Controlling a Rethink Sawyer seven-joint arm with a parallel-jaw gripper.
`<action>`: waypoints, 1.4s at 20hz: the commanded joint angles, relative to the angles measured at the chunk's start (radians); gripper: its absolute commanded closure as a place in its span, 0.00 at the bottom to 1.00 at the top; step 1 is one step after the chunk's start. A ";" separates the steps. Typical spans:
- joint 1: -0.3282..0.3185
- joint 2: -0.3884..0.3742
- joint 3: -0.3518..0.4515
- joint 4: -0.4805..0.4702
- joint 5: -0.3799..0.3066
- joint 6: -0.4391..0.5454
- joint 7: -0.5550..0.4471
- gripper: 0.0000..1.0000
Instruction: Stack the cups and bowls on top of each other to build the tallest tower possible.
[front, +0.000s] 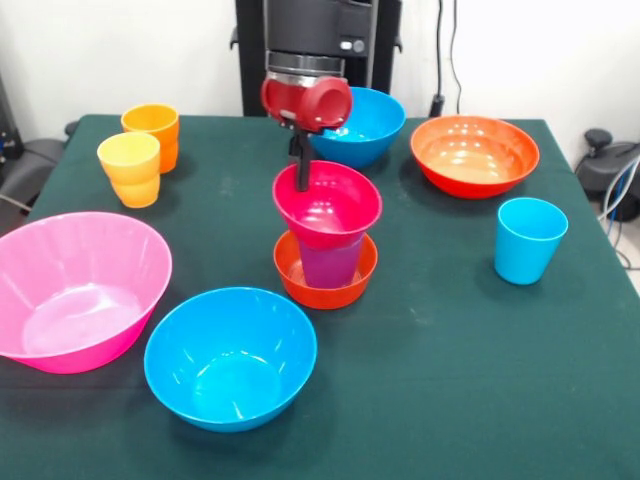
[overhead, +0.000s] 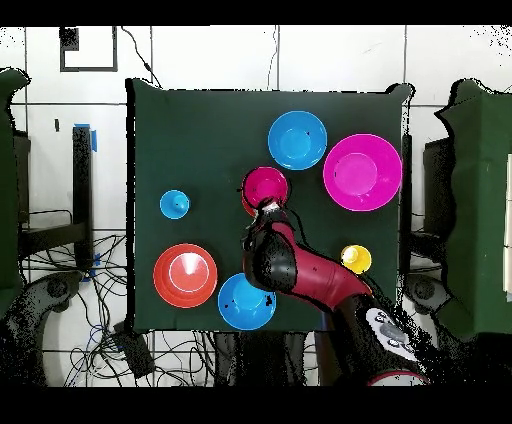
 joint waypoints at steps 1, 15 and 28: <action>0.054 0.031 0.030 0.042 0.047 -0.025 0.191 1.00; 0.036 0.045 0.050 0.041 0.049 0.070 0.154 1.00; 0.065 0.039 0.001 0.034 0.078 0.159 0.130 1.00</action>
